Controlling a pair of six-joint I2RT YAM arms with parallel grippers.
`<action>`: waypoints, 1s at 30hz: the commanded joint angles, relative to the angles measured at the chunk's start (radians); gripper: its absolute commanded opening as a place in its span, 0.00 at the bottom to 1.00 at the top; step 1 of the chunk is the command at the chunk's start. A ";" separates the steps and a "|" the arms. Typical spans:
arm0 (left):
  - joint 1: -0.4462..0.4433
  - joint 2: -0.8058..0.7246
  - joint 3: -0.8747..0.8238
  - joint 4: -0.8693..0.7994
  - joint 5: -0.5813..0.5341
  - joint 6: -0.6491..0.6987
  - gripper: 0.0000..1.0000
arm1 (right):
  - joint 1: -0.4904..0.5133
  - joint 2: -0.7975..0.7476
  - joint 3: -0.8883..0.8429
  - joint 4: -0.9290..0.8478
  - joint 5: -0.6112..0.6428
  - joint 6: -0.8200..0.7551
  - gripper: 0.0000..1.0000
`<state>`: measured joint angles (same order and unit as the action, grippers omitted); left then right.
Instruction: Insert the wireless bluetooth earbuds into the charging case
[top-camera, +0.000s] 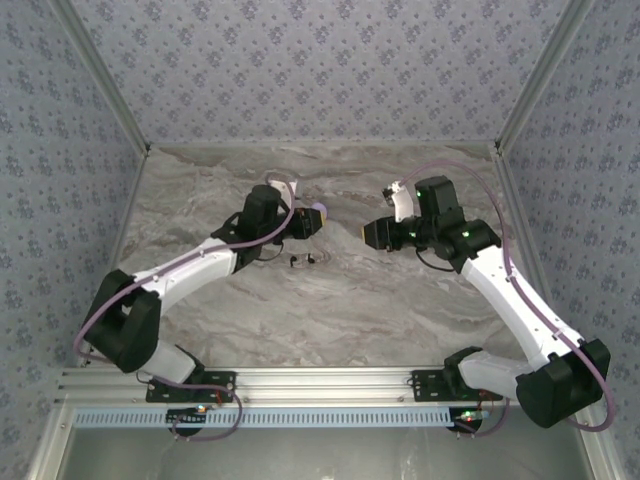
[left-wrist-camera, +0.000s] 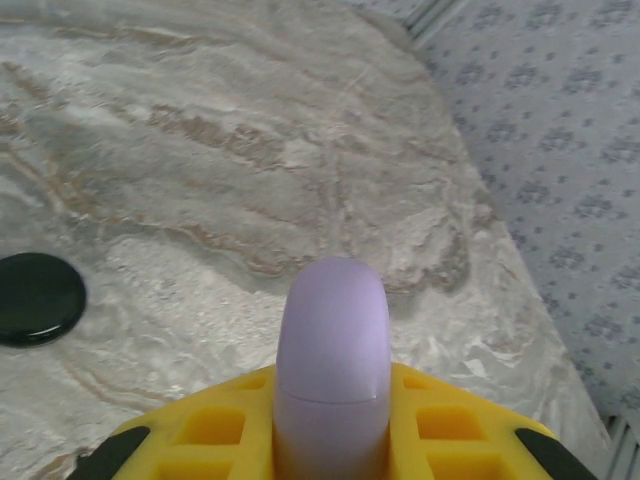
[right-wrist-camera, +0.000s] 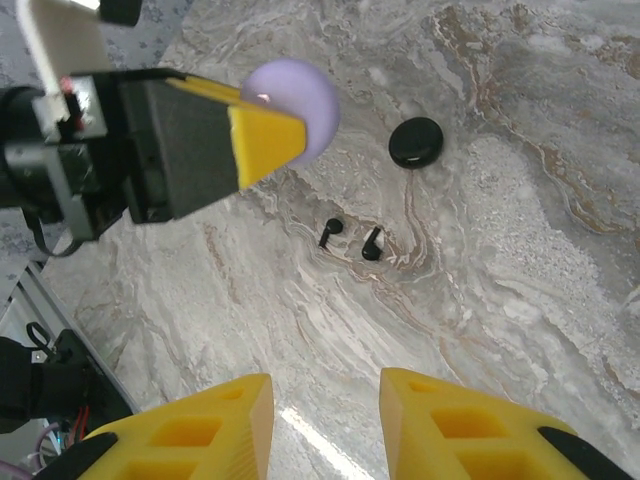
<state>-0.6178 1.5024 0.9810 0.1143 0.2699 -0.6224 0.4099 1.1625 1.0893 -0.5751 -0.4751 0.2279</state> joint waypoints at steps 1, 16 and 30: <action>0.035 0.056 0.086 -0.129 0.031 0.006 0.23 | -0.007 -0.026 -0.016 -0.049 0.034 -0.007 0.35; 0.135 0.437 0.494 -0.318 0.095 0.058 0.24 | -0.007 -0.042 -0.051 -0.057 0.062 0.027 0.38; 0.153 0.728 0.797 -0.425 0.120 0.122 0.24 | -0.006 -0.060 -0.058 -0.078 0.067 0.034 0.38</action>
<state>-0.4702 2.1876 1.7084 -0.2668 0.3595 -0.5339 0.4099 1.1179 1.0431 -0.6266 -0.4210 0.2474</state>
